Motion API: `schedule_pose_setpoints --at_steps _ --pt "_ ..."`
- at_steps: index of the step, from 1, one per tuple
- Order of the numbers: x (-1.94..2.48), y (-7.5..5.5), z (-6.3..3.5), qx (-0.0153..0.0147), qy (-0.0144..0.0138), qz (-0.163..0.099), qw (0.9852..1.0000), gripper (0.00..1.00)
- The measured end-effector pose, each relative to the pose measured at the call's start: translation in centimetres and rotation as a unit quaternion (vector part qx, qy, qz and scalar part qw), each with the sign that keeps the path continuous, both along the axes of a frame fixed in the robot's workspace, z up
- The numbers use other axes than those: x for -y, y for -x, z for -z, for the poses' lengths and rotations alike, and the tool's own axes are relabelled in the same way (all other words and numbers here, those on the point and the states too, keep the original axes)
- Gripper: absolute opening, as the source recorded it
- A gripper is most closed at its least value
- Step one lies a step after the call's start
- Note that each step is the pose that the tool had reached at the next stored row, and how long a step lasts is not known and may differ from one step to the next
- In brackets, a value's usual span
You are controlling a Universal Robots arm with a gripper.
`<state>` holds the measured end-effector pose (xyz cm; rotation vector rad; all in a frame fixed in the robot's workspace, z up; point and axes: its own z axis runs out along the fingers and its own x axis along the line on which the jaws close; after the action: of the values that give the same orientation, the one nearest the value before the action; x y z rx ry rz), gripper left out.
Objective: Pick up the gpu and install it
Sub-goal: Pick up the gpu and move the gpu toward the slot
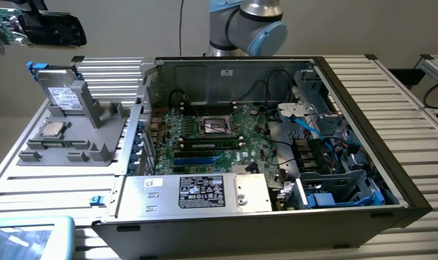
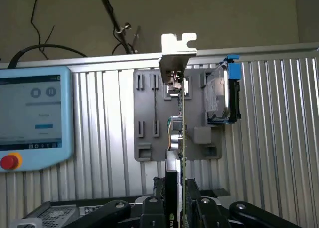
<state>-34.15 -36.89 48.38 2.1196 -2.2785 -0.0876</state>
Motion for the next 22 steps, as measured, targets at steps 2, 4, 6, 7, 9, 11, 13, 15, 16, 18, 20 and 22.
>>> schedule_pose_setpoints --at_steps 2,4,6,7,9,11,13,15,16,18,20,22 --pt "0.0 0.0 0.0 0.0001 0.0 -0.005 1.0 0.28" --pt "-0.01 0.0 0.0 0.001 0.0044 -0.006 1.0 0.28" --pt "0.0 0.0 0.0 0.001 0.0054 -0.006 1.0 0.28" --pt "0.01 0.0 0.0 0.001 0.0055 -0.006 1.0 0.28" --pt "0.0 0.0 0.0 0.0011 0.0055 -0.006 1.0 0.28" --pt "0.0 0.0 0.0 0.0013 0.0055 -0.006 1.0 0.28" --pt "-0.01 0.0 0.0 0.0049 0.0055 -0.006 1.0 0.28" --pt "0.0 -0.2 0.01 0.0113 0.0056 -0.006 0.9999 0.28" --pt "0.0 -0.4 0.02 0.0155 0.0055 -0.006 0.9998 0.28" --pt "0.0 -0.8 0.0 0.0224 0.0057 -0.006 0.9997 0.28" --pt "0.0 -1.1 0.0 0.0296 0.0057 -0.006 0.9995 0.28" --pt "0.0 -1.6 0.03 0.0352 0.0057 -0.006 0.9993 0.28"
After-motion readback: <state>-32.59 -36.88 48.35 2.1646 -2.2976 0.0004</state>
